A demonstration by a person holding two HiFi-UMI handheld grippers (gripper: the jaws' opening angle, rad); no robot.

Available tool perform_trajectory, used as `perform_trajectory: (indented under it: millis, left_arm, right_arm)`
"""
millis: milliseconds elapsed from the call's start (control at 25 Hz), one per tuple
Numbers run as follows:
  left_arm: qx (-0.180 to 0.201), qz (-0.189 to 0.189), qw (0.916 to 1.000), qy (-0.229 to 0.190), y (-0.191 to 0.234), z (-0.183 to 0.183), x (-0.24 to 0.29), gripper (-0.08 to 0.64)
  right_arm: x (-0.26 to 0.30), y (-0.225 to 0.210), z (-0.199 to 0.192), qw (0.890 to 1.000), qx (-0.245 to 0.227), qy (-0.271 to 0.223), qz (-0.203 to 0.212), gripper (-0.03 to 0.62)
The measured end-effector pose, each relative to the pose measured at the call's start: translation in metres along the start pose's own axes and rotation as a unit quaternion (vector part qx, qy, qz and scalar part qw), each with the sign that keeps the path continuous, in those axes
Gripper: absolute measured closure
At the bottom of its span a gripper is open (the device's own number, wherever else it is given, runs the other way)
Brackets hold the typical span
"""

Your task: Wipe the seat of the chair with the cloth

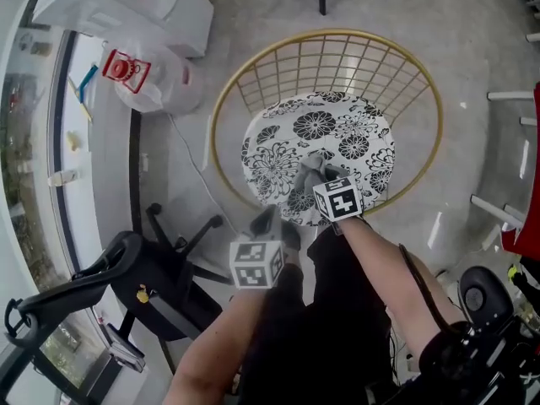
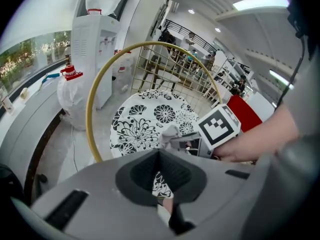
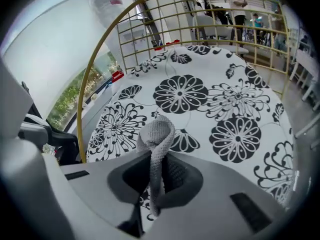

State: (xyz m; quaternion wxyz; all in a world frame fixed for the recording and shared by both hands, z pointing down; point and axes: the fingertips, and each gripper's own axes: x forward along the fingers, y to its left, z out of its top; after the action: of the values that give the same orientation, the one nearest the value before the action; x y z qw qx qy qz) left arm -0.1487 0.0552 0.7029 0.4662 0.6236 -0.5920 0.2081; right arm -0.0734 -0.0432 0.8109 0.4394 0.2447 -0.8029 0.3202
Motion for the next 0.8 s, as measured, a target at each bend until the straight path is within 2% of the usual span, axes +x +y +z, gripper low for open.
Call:
perform_trajectory:
  millis: [320, 800]
  left_arm:
    - [0.047, -0.017, 0.9987, 0.009, -0.024, 0.007, 0.012, 0.552]
    - [0.067, -0.033, 0.9971, 0.016, -0.045, 0.015, 0.027, 0.552]
  right_arm:
    - [-0.023, -0.069, -0.017, 0.998, 0.029, 0.008, -0.056, 0.565]
    - [-0.058, -0.137, -0.02, 0.991, 0.061, -0.006, -0.115, 0.565]
